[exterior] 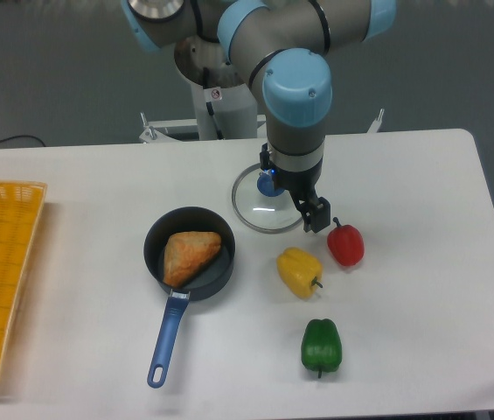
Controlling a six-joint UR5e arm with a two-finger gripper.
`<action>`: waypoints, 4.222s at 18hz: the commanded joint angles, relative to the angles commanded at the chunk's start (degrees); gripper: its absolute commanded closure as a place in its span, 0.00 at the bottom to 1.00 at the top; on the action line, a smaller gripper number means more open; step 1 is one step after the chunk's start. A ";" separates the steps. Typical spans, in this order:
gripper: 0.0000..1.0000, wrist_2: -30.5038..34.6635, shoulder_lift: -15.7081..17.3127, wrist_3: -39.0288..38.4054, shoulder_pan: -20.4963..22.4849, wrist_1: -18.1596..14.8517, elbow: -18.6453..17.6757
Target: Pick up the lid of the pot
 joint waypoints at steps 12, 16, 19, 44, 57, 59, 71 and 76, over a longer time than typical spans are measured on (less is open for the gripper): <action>0.00 1.05 4.13 -1.15 0.17 5.54 -10.81; 0.03 1.06 5.97 0.18 1.76 7.72 -14.76; 0.03 1.06 5.98 0.09 1.67 9.31 -15.65; 0.03 1.14 7.47 1.40 2.63 20.82 -26.54; 0.03 0.79 8.61 10.80 4.83 25.13 -33.40; 0.03 0.79 8.53 11.68 4.92 25.14 -33.67; 0.03 0.79 7.74 14.24 5.62 26.98 -35.51; 0.03 0.79 7.30 14.24 5.62 28.21 -36.21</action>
